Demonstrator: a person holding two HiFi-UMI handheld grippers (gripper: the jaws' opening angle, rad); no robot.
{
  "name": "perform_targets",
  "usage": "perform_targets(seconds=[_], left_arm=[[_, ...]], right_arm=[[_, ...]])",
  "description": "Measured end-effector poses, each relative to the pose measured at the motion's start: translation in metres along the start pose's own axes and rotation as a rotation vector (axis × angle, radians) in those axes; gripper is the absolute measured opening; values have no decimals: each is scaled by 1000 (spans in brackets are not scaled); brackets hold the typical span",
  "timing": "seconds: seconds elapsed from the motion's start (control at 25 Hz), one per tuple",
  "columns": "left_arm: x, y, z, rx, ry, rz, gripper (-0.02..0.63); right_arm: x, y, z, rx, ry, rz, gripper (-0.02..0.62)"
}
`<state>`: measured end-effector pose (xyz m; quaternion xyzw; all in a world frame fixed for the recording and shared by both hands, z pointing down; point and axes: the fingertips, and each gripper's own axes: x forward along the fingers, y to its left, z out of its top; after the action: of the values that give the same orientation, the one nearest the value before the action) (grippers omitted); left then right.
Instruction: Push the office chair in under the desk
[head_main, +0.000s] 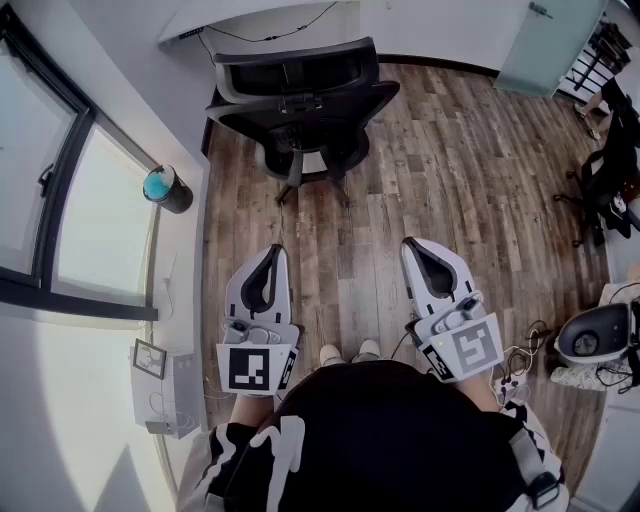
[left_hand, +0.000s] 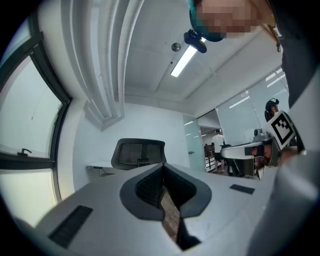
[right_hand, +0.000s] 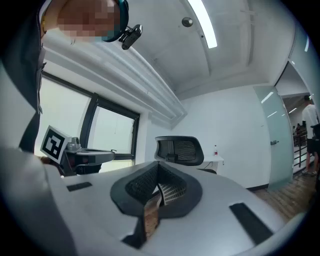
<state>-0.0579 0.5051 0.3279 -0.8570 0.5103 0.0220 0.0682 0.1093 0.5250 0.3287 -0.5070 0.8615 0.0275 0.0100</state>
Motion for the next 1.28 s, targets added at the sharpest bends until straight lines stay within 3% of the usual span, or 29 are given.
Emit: perform_targets(seconds=[0.88,1.28], left_arm=[[-20,18,-1,-12,-11,-22,9],[-37,27,-11,-10,1,-80,9]], right_arm=[[2,30,-1,-75,8,-40,9],[8,57,1,-32,-30,-44,9]])
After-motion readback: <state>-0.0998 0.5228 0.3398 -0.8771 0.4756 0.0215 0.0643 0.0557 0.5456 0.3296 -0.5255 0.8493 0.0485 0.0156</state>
